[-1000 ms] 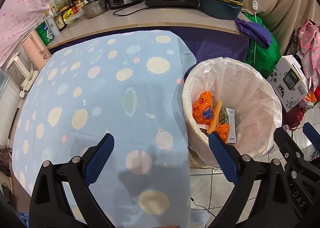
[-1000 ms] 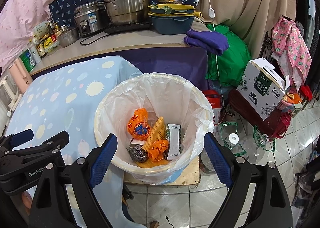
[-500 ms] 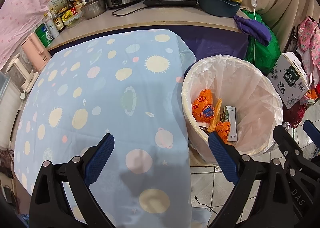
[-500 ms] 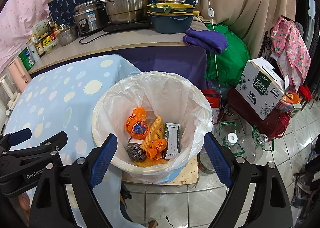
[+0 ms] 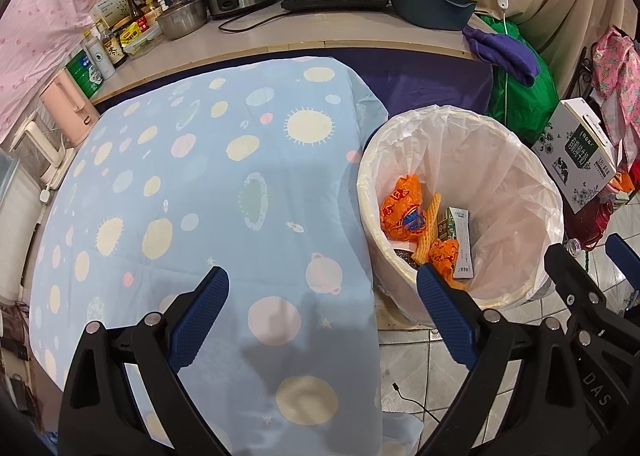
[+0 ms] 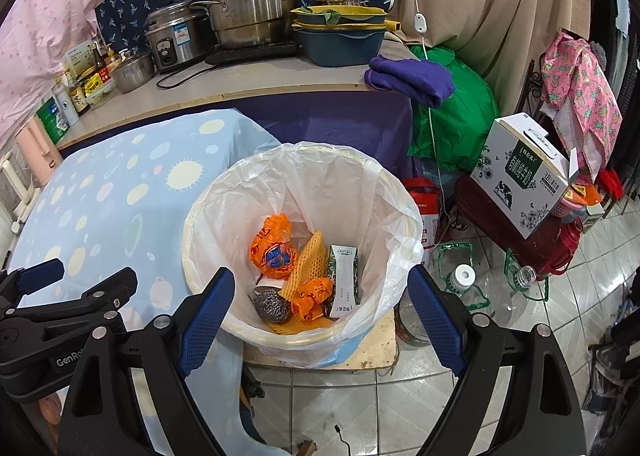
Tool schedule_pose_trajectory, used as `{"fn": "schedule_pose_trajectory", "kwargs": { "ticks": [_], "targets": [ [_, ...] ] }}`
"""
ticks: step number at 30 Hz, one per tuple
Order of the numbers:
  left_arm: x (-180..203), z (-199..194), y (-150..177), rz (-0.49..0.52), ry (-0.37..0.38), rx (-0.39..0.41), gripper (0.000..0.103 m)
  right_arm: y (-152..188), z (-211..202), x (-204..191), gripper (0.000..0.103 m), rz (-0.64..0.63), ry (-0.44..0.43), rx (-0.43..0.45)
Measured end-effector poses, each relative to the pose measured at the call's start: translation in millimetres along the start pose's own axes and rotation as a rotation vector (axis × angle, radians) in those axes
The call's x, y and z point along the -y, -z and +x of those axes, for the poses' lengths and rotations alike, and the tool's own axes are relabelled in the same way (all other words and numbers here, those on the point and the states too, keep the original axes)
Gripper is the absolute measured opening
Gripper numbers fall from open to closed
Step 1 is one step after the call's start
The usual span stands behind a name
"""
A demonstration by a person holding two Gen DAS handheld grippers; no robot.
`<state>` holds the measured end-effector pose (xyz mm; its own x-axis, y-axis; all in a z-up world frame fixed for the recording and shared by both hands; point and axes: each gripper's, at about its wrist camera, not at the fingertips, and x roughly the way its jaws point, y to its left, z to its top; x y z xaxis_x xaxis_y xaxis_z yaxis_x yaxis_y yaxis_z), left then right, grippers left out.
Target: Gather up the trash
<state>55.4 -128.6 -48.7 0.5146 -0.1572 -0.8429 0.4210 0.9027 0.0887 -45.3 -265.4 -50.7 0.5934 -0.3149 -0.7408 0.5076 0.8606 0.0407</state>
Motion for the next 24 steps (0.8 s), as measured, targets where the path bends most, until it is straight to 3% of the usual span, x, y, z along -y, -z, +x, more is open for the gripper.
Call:
{"fn": "schedule_pose_trajectory", "kwargs": {
  "ticks": [24],
  "targets": [
    [-6.3, -0.6, 3.1, -0.010, -0.001, 0.004, 0.091, 0.9, 1.3, -7.3, 0.085, -0.007, -0.006, -0.009]
  ]
}}
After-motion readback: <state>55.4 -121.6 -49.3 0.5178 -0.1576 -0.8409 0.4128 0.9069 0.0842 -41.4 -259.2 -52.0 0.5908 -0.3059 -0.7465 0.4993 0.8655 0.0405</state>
